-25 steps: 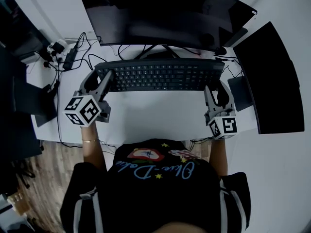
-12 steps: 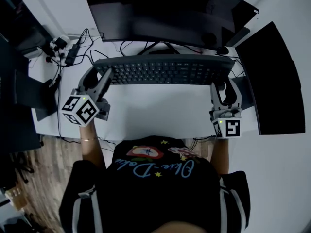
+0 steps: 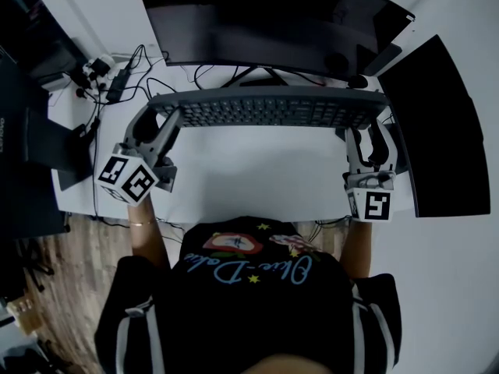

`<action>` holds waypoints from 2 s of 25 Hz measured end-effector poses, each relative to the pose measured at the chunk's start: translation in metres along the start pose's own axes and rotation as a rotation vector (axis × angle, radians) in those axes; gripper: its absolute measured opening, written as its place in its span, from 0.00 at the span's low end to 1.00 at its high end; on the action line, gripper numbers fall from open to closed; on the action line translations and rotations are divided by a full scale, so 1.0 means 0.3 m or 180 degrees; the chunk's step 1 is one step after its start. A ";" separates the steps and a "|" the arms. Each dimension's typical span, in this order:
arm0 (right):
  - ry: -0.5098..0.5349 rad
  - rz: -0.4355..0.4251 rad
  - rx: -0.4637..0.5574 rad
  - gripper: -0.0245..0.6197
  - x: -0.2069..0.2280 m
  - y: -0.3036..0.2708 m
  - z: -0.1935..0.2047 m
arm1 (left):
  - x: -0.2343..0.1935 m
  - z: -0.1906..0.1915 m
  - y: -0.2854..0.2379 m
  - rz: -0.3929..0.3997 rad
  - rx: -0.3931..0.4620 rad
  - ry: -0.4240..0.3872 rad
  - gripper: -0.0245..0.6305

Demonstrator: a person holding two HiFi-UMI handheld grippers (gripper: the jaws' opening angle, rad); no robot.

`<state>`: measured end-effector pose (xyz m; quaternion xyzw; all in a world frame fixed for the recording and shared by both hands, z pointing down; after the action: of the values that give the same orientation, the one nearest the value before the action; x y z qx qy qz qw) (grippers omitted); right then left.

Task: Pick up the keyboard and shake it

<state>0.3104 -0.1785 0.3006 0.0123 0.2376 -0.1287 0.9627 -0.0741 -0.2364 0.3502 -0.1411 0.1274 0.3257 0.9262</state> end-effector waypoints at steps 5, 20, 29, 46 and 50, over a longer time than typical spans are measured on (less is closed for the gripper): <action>0.0087 0.0067 0.0213 0.32 0.005 0.015 -0.037 | 0.025 -0.025 0.026 -0.0004 0.0134 -0.0173 0.41; 0.0265 0.0320 0.0339 0.32 0.035 0.049 -0.099 | 0.077 -0.103 0.062 0.0023 0.0450 -0.0554 0.41; 0.0312 0.0296 0.0347 0.32 0.040 0.059 -0.102 | 0.091 -0.125 0.080 0.0002 0.0546 -0.0645 0.41; 0.0195 0.0234 0.0223 0.33 0.025 0.062 -0.074 | 0.087 -0.101 0.063 -0.0006 0.0417 -0.0613 0.41; 0.0147 0.0236 0.0091 0.32 0.017 0.052 -0.045 | 0.070 -0.075 0.046 0.0004 0.0320 -0.0546 0.41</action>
<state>0.3125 -0.1635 0.2858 0.0378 0.2573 -0.0960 0.9608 -0.0703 -0.2221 0.3201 -0.0660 0.0640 0.3303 0.9394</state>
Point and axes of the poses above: the fingertips, and each gripper's own axes: y backward along the fingers, x to its right, z out of its underside, the point moved 2 cm from there along y, backward along the fingers, and after that the axes turned 13 degrees about -x, right-handed, at the moved point
